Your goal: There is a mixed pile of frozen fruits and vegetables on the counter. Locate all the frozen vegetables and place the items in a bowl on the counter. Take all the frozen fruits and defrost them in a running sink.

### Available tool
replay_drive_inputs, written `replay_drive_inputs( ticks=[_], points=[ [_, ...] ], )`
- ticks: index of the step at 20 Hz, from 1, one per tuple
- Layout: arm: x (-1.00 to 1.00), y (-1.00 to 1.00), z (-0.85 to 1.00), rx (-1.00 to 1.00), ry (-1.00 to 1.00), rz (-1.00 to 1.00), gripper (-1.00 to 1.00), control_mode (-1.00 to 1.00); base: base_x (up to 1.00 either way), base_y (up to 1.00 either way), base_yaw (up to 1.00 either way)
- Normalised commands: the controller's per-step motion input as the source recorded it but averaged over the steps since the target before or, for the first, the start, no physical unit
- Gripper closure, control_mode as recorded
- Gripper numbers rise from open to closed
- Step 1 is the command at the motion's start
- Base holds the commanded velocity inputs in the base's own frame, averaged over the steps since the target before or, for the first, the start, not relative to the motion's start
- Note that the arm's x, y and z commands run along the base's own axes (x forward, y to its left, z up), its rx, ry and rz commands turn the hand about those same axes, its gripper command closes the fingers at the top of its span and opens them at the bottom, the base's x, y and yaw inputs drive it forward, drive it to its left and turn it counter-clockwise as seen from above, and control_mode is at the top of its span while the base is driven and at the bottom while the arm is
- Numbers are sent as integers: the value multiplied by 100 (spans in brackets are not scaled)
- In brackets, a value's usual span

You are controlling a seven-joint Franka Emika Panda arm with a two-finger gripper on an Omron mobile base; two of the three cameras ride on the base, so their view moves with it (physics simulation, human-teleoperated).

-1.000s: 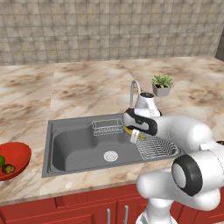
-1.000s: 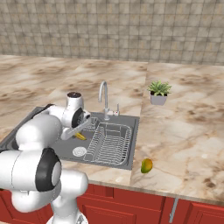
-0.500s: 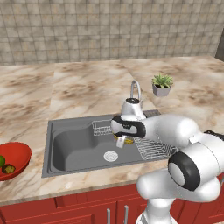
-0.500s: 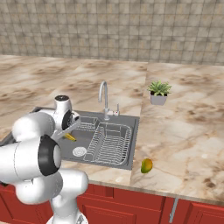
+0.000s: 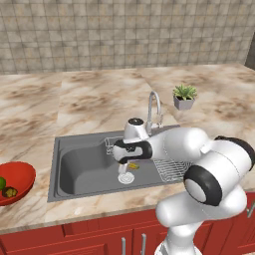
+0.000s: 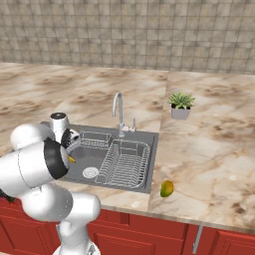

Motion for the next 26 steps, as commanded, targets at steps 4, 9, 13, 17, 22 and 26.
replay_drive_inputs(
  ticks=[4, 9, 13, 17, 22, 26],
  points=[
    [2, 52, -29, -1, 0, 0, 100, -100, 0, 0, 0],
    [4, 44, -31, -4, 0, 0, 100, -100, 0, 0, 0],
    [18, 27, -36, -5, 0, 0, 100, -100, 0, 0, 0],
    [29, 6, -31, -3, 0, -3, 100, -100, 0, 0, 0],
    [34, 9, -33, -2, 0, -6, 100, -100, 0, 0, 0],
    [40, 12, -29, -1, 0, -8, 100, -100, 0, 0, 0]
  ],
)
